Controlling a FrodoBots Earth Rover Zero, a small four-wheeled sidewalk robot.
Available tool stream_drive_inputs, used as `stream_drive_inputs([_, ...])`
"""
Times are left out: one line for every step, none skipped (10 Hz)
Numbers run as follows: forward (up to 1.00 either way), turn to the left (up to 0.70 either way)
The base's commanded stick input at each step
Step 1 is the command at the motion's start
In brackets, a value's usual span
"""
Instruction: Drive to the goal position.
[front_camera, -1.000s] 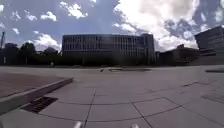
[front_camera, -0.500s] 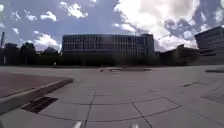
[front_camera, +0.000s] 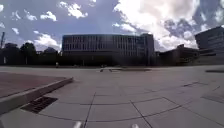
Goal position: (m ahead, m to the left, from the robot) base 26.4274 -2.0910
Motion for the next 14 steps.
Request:
stream_drive_inputs([0.06, 0.0])
stream_drive_inputs([0.06, 0.0])
stream_drive_inputs([0.06, 0.0])
stream_drive_inputs([0.05, 0.0])
stream_drive_inputs([0.05, 0.0])
stream_drive_inputs([0.06, 0.0])
stream_drive_inputs([0.05, 0.0])
stream_drive_inputs([0.06, 0.0])
stream_drive_inputs([0.06, 0.0])
stream_drive_inputs([0.05, 0.0])
stream_drive_inputs([0.05, 0.0])
stream_drive_inputs([0.05, 0.0])
stream_drive_inputs([0.05, 0.0])
stream_drive_inputs([0.06, 0.0])
